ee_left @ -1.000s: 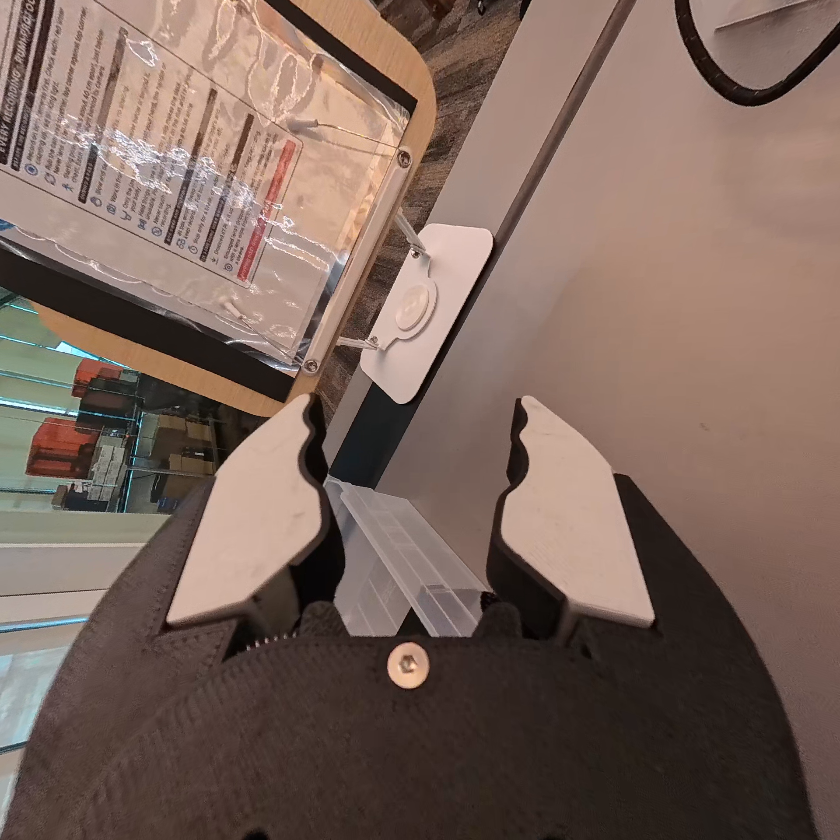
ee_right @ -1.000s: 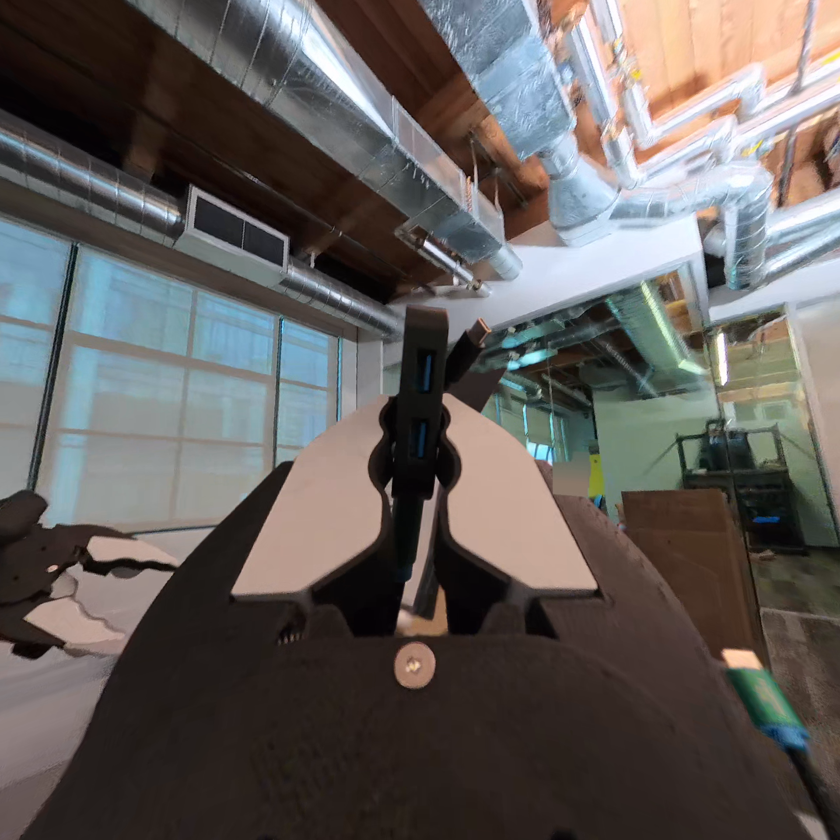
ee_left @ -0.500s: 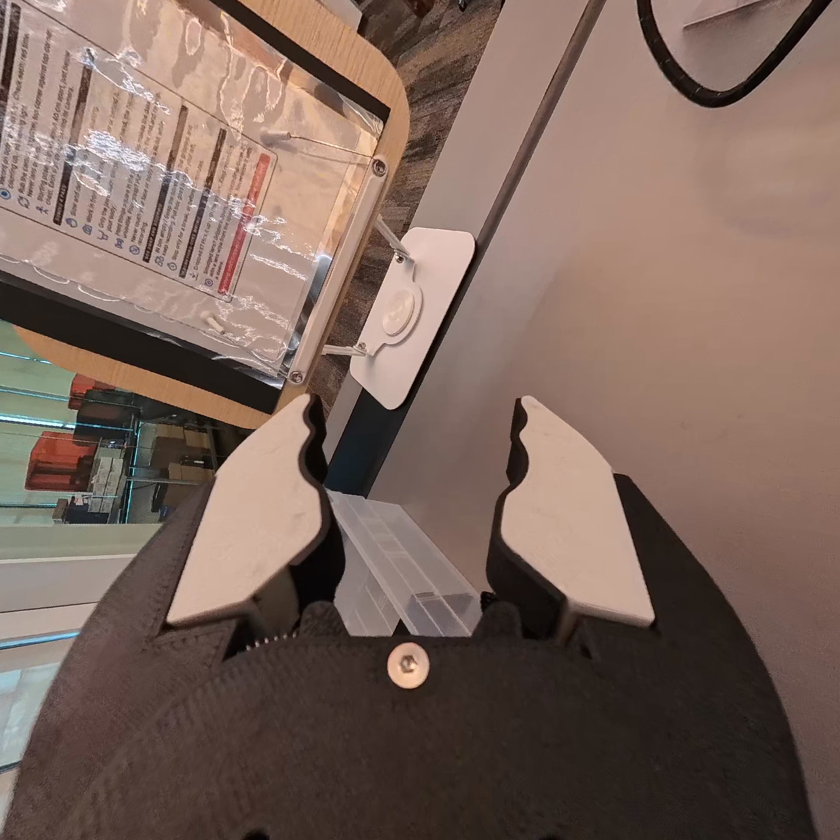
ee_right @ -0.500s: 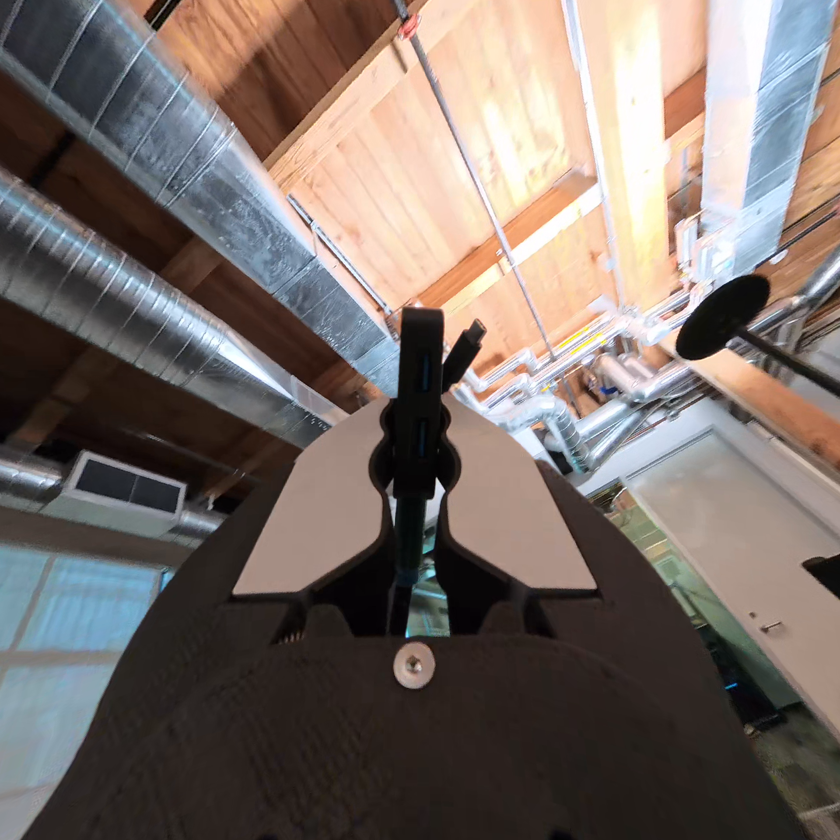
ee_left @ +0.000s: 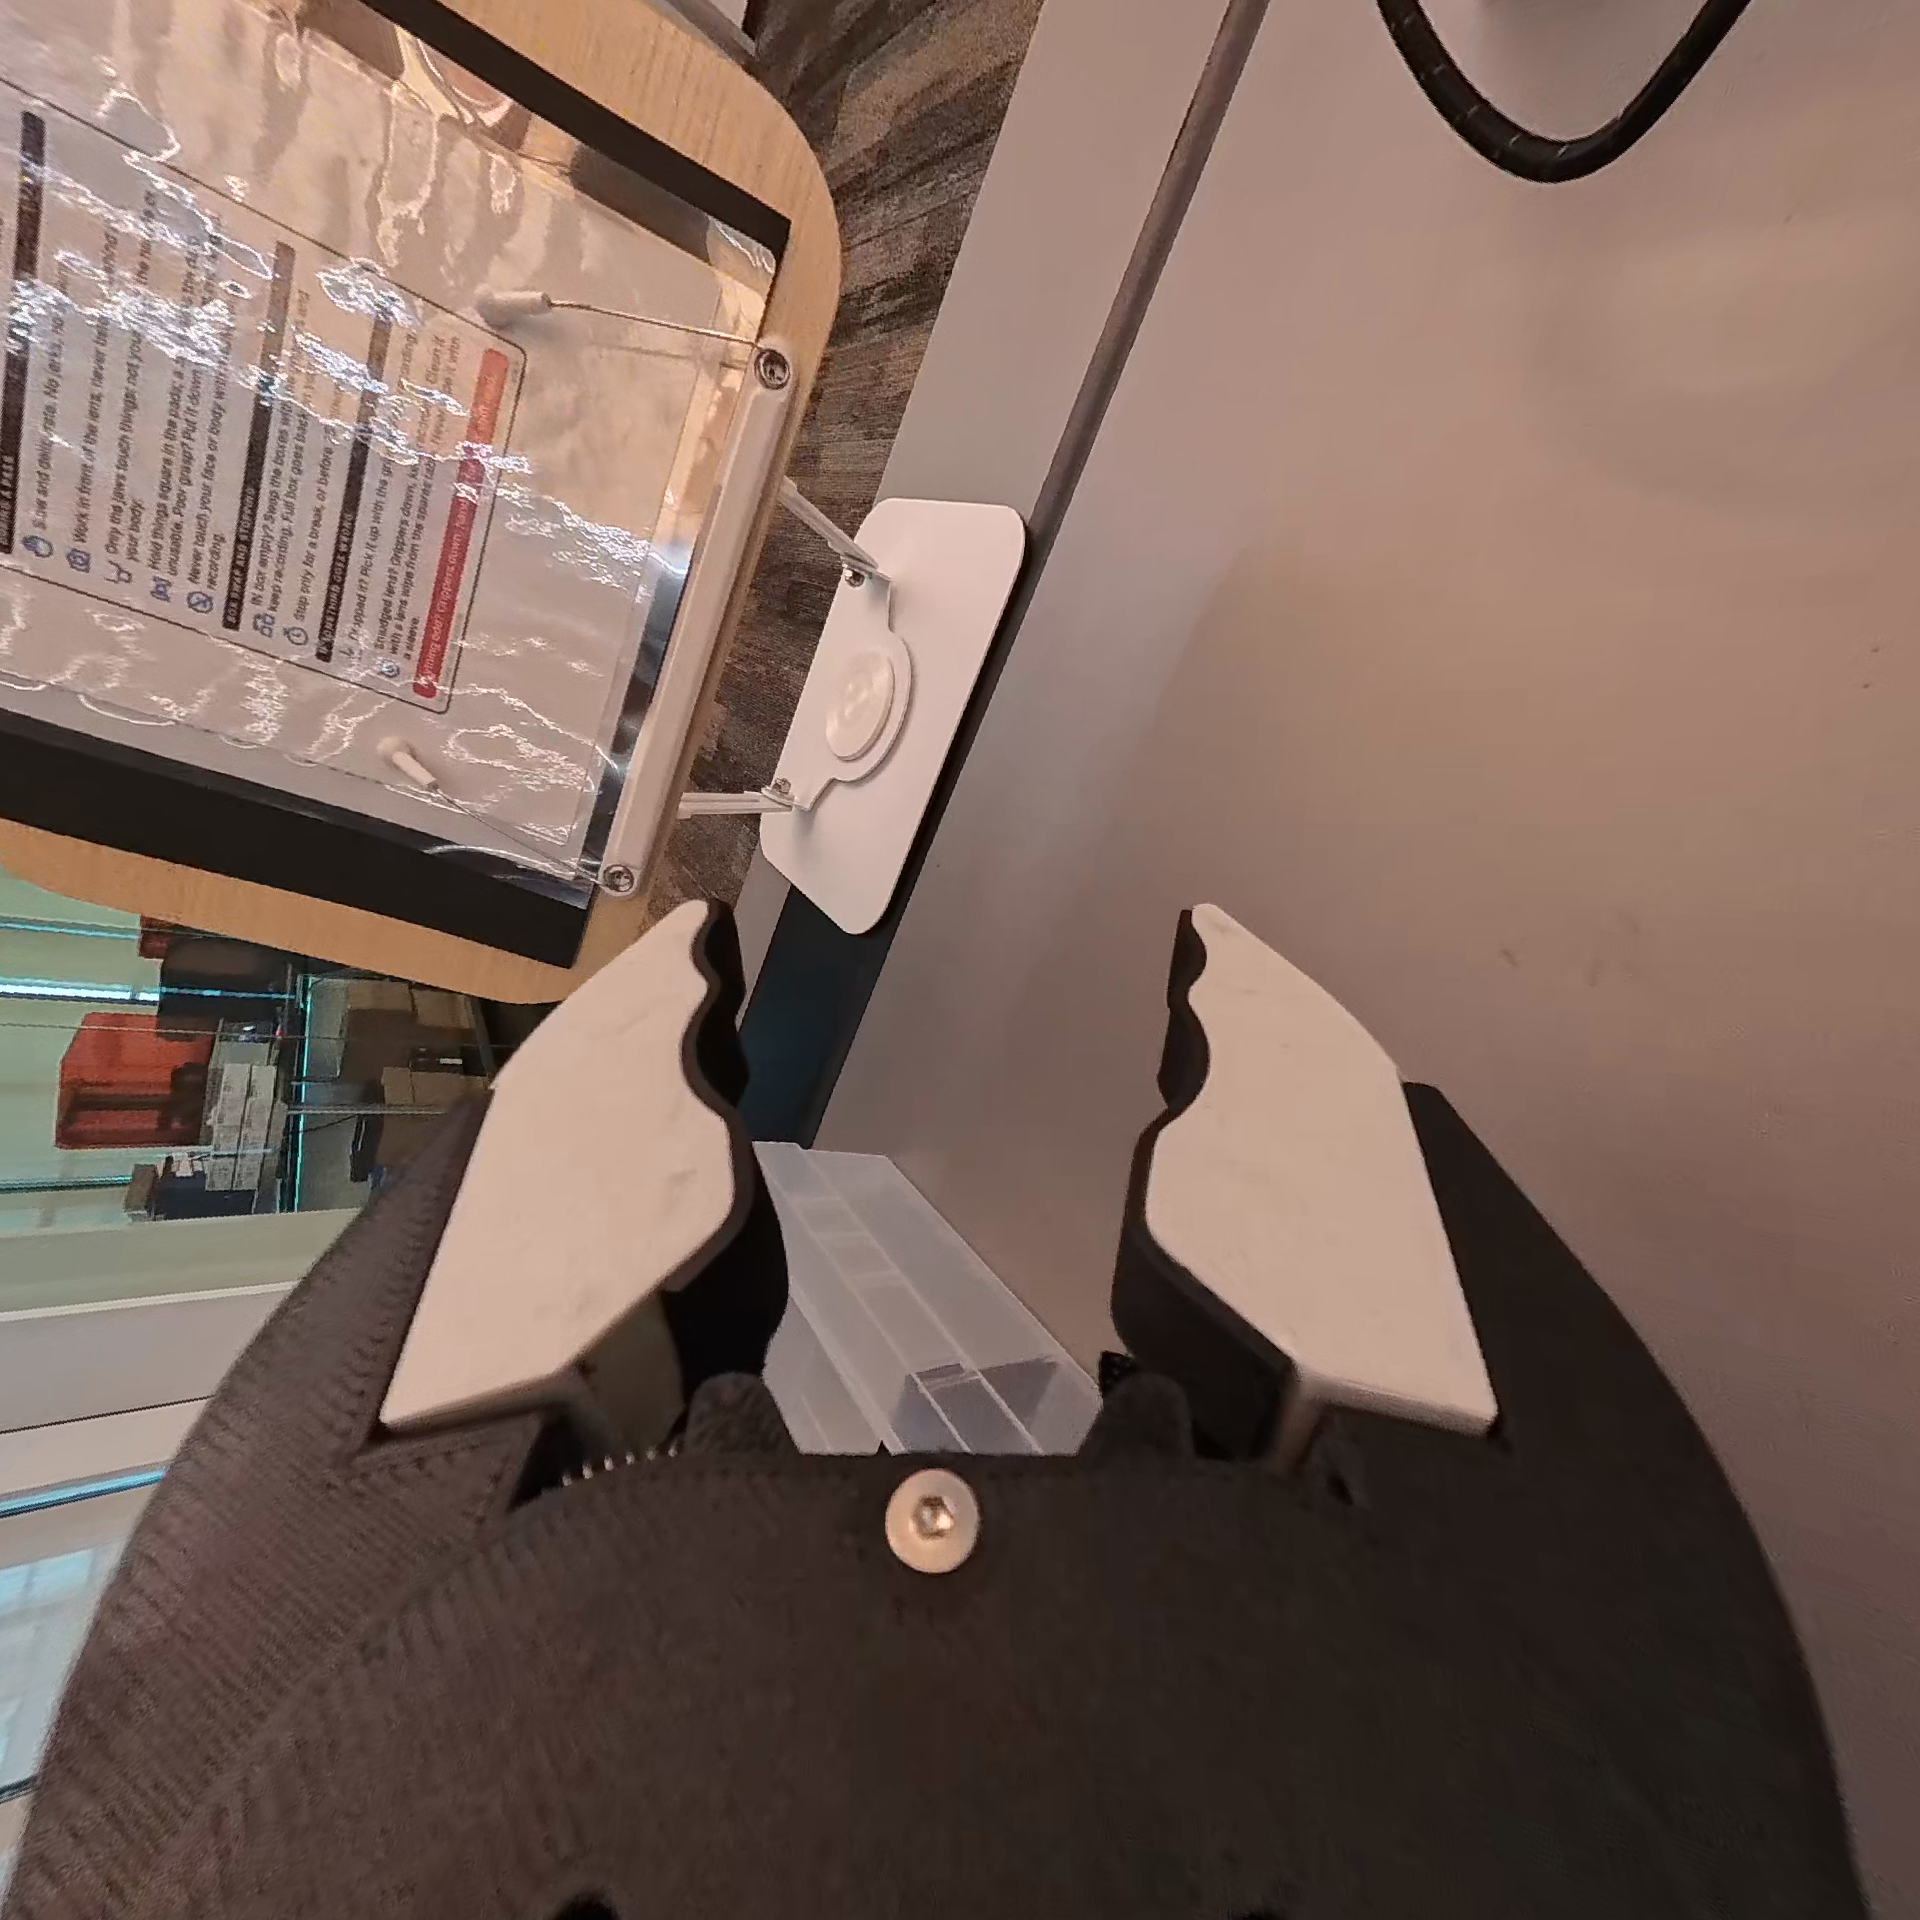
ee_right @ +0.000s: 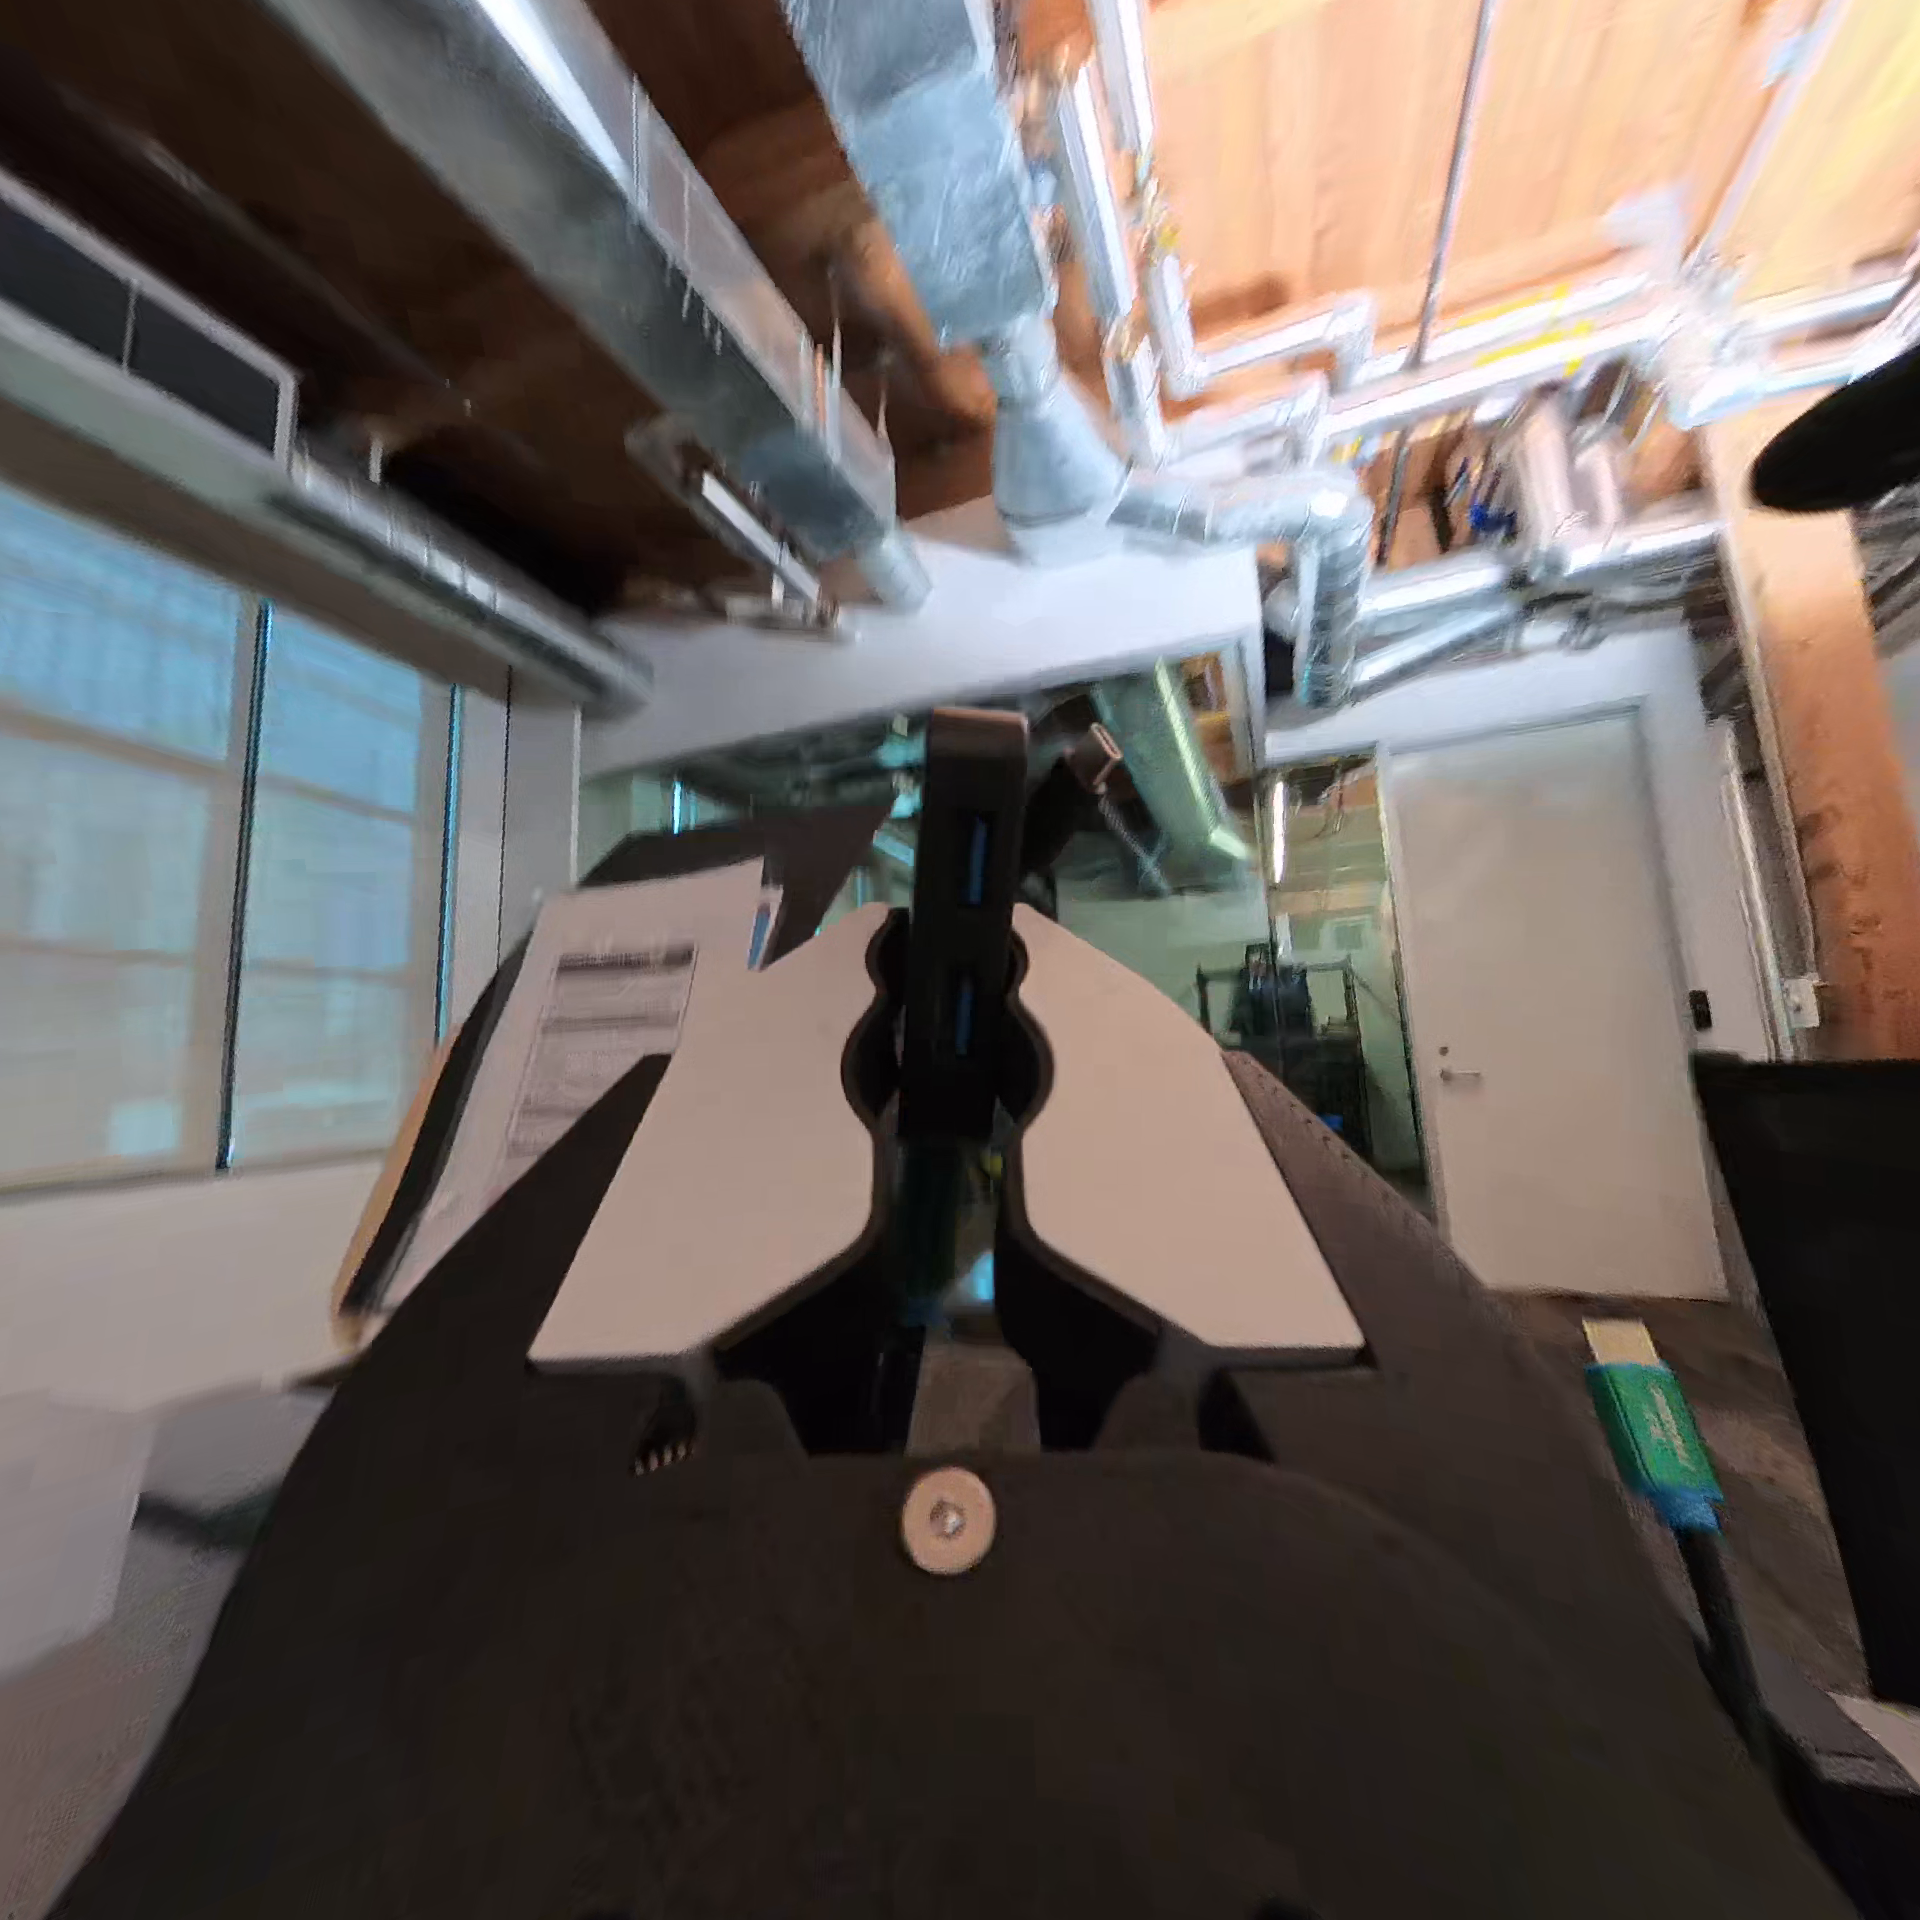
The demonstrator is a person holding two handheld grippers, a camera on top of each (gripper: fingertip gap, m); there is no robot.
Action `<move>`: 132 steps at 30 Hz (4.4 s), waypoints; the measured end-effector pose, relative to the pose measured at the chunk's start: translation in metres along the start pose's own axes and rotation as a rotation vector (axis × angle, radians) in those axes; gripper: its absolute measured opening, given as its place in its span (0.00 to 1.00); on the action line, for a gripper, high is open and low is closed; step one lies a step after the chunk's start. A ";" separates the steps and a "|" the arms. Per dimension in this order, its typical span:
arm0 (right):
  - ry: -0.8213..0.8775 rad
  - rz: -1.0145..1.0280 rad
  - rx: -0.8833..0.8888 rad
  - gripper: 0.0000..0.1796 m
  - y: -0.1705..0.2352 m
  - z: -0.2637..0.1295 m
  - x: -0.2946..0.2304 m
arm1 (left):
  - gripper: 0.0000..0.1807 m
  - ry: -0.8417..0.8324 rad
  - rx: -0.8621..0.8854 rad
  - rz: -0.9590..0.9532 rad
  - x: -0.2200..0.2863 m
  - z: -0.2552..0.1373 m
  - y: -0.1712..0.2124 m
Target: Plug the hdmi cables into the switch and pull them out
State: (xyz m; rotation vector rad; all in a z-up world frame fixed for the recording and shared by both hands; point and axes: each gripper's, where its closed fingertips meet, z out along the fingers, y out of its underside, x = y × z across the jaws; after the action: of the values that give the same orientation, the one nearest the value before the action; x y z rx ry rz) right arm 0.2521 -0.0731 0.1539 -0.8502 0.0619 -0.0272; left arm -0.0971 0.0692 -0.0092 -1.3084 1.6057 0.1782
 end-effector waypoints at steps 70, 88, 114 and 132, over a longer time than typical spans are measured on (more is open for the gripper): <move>0.283 0.212 -1.164 0.38 0.124 -0.113 0.084 | 0.40 0.078 -0.006 0.044 0.027 0.000 -0.011; 0.236 0.129 -1.420 0.30 0.128 -0.146 0.073 | 0.39 0.098 -0.002 0.053 0.033 0.001 -0.014; 0.194 -0.148 -1.540 0.17 0.124 -0.159 0.080 | 0.39 0.090 0.008 -0.057 0.008 -0.009 -0.005; 0.422 0.493 -2.052 0.09 0.141 -0.276 0.054 | 0.47 0.117 -0.631 -1.216 -0.070 -0.122 0.310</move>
State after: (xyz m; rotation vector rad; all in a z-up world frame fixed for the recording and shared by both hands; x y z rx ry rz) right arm 0.2873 -0.1895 -0.1360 -2.8398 0.7931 0.3919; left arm -0.4239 0.1598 -0.0382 -2.5865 0.5915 -0.1717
